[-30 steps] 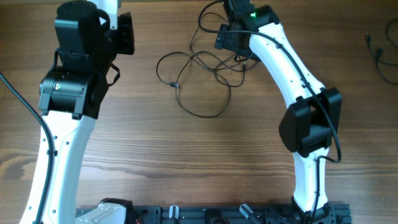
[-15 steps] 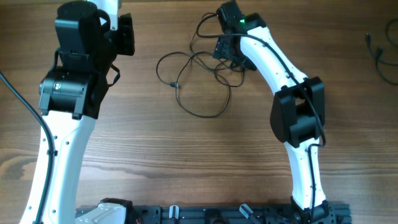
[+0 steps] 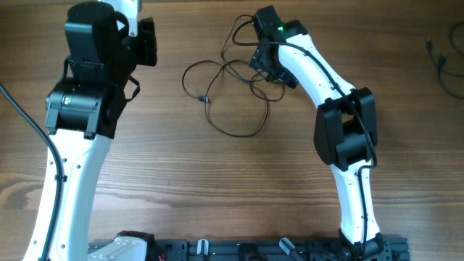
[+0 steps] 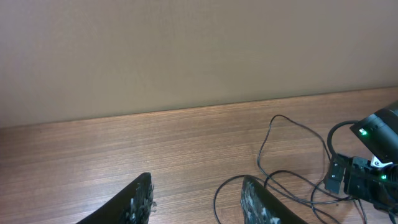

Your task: Untangle cables

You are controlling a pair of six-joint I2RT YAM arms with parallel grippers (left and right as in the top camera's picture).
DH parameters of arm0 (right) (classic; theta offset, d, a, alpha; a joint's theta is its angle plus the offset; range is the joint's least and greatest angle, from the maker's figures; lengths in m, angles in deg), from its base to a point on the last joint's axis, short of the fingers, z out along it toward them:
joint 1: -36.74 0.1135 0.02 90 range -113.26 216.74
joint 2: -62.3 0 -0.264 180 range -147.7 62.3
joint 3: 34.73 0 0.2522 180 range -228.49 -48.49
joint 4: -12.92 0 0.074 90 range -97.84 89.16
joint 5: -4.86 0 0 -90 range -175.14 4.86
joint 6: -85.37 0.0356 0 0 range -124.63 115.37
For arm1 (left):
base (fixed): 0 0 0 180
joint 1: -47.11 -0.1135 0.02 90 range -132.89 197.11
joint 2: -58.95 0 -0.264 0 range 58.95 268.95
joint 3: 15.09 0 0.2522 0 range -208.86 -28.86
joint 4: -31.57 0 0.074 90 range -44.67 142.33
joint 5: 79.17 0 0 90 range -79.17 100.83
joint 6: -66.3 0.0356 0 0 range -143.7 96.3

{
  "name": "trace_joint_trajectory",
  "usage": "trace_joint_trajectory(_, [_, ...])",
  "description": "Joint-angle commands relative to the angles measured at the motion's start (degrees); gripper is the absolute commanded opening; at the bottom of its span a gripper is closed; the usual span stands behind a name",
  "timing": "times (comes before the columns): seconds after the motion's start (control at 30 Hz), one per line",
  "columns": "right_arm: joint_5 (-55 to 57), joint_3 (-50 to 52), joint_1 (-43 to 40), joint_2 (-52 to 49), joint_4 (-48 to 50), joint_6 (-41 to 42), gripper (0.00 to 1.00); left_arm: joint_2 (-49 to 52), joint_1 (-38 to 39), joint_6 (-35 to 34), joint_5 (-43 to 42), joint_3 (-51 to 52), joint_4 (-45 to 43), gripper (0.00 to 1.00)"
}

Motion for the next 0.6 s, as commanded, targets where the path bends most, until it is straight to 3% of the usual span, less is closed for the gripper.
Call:
trace_joint_trajectory(0.0, [-0.07,0.57,0.52,-1.62,0.7,3.15,1.0,0.28,-0.48,-0.35,0.52,0.26,-0.24,0.47])
trace_joint_trajectory(0.57, [-0.04,0.57,3.28,-2.69,3.08,6.75,1.0,0.28,-0.48,-0.35,0.35,0.26,-0.28,0.47])
